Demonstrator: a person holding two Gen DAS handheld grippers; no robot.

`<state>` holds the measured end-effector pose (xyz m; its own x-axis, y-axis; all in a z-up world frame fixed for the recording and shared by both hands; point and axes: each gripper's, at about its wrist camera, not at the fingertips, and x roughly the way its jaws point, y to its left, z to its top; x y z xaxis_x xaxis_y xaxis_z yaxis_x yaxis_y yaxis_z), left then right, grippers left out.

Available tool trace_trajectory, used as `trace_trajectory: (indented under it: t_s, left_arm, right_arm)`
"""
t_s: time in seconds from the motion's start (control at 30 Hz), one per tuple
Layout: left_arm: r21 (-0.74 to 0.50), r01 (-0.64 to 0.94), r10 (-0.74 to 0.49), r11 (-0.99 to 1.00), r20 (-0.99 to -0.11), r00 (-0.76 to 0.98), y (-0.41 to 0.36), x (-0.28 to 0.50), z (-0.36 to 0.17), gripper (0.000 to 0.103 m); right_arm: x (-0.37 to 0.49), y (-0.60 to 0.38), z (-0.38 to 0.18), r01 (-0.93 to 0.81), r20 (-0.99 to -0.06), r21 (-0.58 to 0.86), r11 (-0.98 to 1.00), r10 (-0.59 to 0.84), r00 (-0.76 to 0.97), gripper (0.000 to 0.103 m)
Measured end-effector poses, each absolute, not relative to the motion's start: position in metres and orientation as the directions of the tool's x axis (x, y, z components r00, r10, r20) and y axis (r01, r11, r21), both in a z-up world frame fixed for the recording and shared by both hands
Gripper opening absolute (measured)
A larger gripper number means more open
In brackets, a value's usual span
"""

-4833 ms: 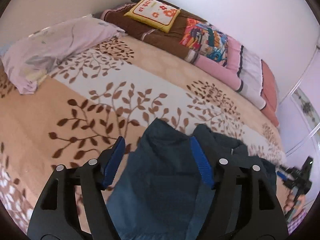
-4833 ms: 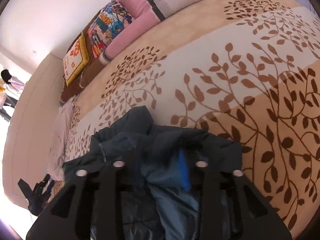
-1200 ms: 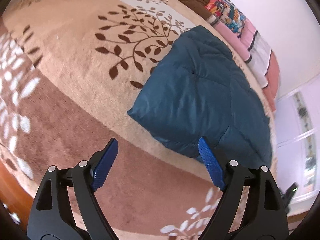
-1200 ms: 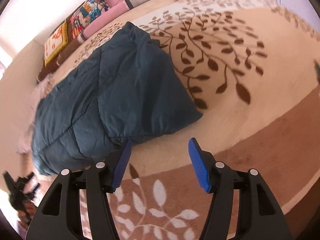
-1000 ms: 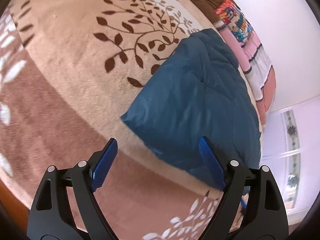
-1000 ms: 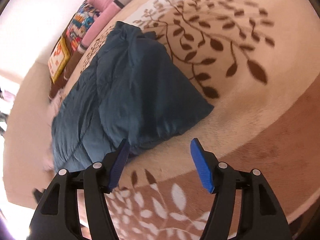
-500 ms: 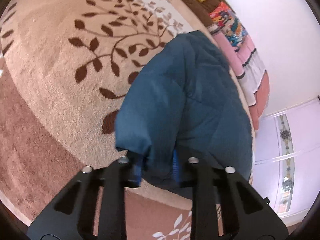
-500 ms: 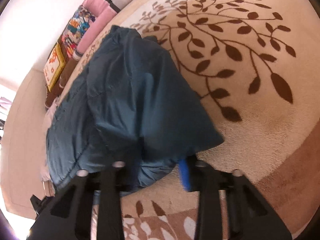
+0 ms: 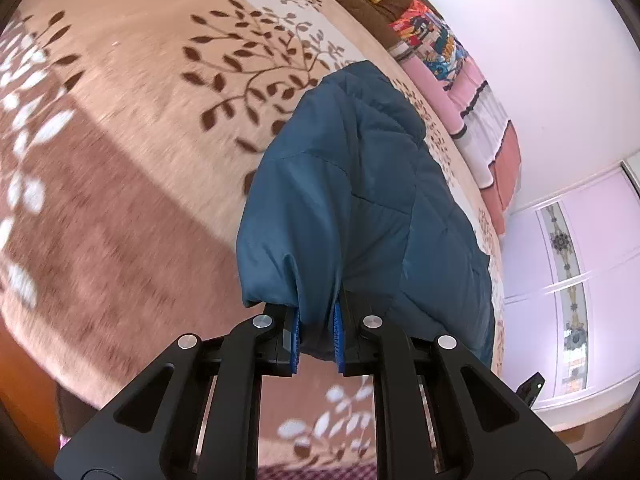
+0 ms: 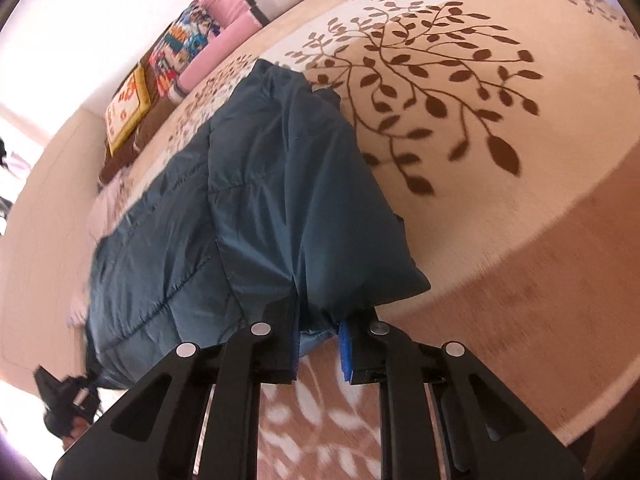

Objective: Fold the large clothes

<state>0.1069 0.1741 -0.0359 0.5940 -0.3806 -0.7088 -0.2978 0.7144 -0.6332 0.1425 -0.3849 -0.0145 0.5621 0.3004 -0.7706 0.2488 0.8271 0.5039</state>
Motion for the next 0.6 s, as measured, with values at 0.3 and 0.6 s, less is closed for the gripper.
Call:
trace_trajectory:
  t_s: [0.3, 0.6]
  left_arm:
    - [-0.650, -0.308, -0.405, 0.695, -0.707, 0.579, 0.180, 0.056, -0.045, 0.013]
    - [-0.616, -0.369, -0.356, 0.697, -0.743, 0.567, 0.190, 0.038, -0.057, 0.065]
  right_arm:
    - [0.085, -0.380, -0.021, 0.236, -0.776, 0.498, 0.835, 0.307, 0.551, 0.016]
    - [0.070, -0.381, -0.026, 0.235, -0.771, 0.518, 0.823, 0.330, 0.545, 0.019]
